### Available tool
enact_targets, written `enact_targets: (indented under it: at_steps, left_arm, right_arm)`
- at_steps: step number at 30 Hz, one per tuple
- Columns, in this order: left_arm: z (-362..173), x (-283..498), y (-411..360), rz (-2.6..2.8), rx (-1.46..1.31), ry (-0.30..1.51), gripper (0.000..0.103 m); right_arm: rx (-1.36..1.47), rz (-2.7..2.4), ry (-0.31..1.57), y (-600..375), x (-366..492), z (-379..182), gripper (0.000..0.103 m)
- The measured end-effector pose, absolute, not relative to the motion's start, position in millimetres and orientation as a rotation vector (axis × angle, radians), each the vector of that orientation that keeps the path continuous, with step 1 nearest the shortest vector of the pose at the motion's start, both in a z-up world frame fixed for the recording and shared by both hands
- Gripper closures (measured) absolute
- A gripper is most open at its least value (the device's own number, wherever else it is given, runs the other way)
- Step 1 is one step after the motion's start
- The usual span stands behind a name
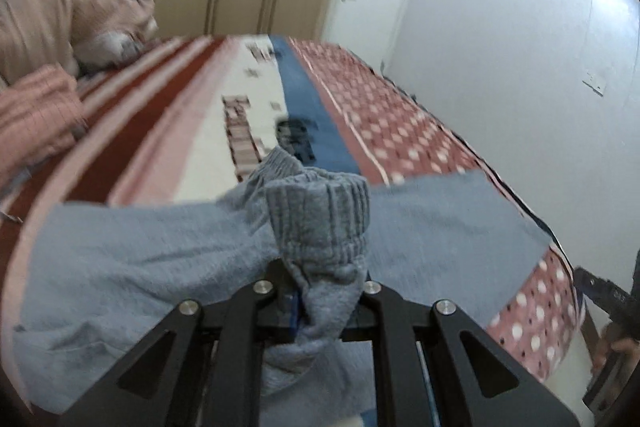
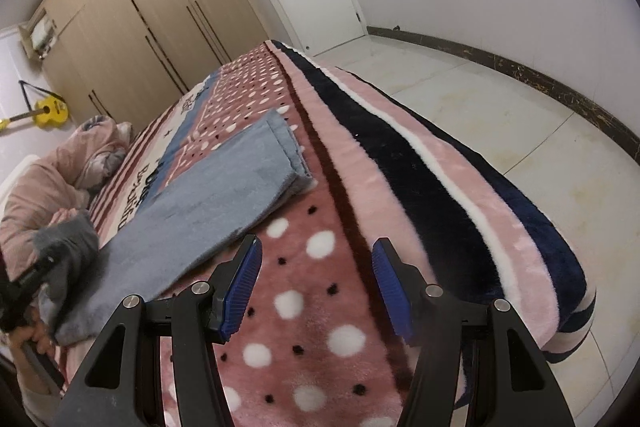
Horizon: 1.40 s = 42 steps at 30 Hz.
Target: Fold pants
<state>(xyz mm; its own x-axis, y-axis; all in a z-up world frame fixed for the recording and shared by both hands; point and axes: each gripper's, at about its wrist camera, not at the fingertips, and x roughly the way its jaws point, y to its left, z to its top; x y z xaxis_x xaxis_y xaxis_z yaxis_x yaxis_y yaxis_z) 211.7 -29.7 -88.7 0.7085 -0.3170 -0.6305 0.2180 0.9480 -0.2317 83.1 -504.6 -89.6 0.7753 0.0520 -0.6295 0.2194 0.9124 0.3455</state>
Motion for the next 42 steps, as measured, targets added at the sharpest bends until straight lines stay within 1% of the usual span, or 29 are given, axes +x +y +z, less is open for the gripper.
enact_targets:
  at_steps: [2,5,6,8,9,10,14,17,20,25,27,28,30,31,32,33,34,36,42]
  left_arm:
    - [-96,214,-37,-0.339,-0.107,0.791,0.095]
    - [-100,209,-37,-0.359,-0.082,0.816,0.092]
    - [-99,207,-34,-0.376,-0.086,0.822,0.087]
    - [-96,195,-26,-0.432,-0.121,0.831,0.064]
    - [-93,186,-19,-0.469,-0.154,0.815,0.038]
    - [-88,178,-10,-0.483,-0.176,0.784,0.032]
    - [-72,142,24,-0.428,-0.173,0.714,0.032]
    - [-67,122,59,-0.325,-0.184,0.669,0.032]
    - [-69,111,94,-0.198,-0.211,0.642,0.032]
    - [-82,89,138,-0.072,-0.265,0.609,0.032]
    - [-88,82,151,-0.063,-0.311,0.602,0.032]
    - [-92,82,156,-0.062,-0.329,0.6,0.032]
    - [-95,77,164,-0.057,-0.371,0.594,0.032]
    - [-96,76,166,-0.056,-0.385,0.589,0.032]
    - [-96,75,167,-0.055,-0.39,0.584,0.032]
    - [-95,72,167,-0.056,-0.392,0.58,0.032]
    - [-94,72,166,-0.058,-0.39,0.58,0.032]
    - [-94,73,163,-0.06,-0.381,0.582,0.032]
    - [-92,73,155,-0.086,-0.383,0.581,0.032]
  right_arm:
    - [0.418,-0.09,0.685,-502,85,-91,0.049]
    - [0.408,-0.071,0.688,-493,91,-90,0.048]
    - [0.408,-0.057,0.687,-487,95,-88,0.048]
    - [0.407,-0.018,0.68,-473,103,-84,0.048]
    - [0.403,0.002,0.677,-465,108,-82,0.048]
    - [0.397,0.026,0.672,-455,113,-80,0.047]
    - [0.363,0.154,0.664,-402,140,-69,0.043]
    - [0.36,0.283,0.699,-357,163,-70,0.04]
    - [0.356,0.41,0.782,-306,186,-82,0.037]
    - [0.394,0.529,0.94,-242,210,-118,0.035]
    - [0.372,0.523,0.924,-228,212,-120,0.034]
    - [0.365,0.525,0.919,-224,213,-121,0.035]
    - [0.372,0.54,0.928,-215,216,-123,0.056]
    - [0.366,0.543,0.932,-214,218,-123,0.064]
    - [0.339,0.536,0.928,-209,220,-123,0.078]
    - [0.309,0.529,0.916,-206,218,-122,0.082]
    - [0.281,0.528,0.898,-205,215,-120,0.084]
    - [0.253,0.516,0.861,-205,210,-114,0.086]
    - [0.243,0.462,0.812,-231,210,-99,0.087]
